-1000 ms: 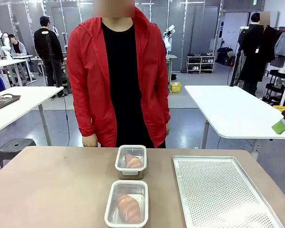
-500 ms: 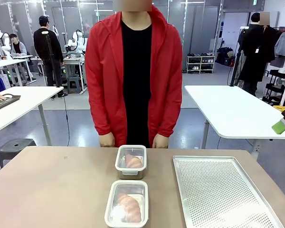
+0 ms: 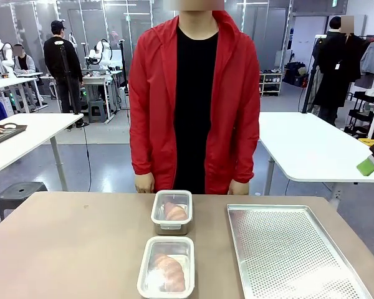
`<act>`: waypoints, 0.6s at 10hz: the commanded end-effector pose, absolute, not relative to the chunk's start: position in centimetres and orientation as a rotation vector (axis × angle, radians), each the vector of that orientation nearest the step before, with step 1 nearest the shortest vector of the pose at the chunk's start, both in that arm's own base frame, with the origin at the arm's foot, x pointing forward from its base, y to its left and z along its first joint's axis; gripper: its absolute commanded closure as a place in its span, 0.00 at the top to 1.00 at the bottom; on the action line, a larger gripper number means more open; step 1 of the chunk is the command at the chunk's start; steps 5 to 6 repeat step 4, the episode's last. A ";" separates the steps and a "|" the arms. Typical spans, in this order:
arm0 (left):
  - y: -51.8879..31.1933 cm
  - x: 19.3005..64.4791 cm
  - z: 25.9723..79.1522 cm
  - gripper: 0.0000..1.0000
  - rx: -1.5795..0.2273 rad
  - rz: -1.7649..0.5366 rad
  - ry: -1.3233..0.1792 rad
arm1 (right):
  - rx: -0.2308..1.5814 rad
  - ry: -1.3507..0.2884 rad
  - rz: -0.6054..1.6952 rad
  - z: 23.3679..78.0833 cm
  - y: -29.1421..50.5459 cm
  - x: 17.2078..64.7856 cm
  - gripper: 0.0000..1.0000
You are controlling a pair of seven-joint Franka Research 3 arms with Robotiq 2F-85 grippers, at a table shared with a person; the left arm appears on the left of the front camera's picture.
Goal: Place the bread into the airtight container.
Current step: Pick up a Butter Roll and place it into an empty Airtight Container.
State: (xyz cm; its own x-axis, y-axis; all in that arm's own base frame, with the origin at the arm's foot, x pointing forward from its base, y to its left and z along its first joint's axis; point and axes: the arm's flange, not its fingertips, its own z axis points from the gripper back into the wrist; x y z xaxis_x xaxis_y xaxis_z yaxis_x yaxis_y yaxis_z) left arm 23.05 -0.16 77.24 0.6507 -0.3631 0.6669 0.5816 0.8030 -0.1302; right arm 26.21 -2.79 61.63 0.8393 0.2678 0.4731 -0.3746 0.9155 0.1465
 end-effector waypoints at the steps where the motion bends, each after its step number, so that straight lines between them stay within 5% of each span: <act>1: -0.2 23.0 77.3 1.00 -0.363 -0.570 -0.671 | 0.229 -0.456 0.346 62.0 -2.7 26.4 1.00; 6: -0.2 23.0 77.3 1.00 -0.363 -0.570 -0.671 | 0.229 -0.456 0.346 62.0 -2.7 26.4 1.00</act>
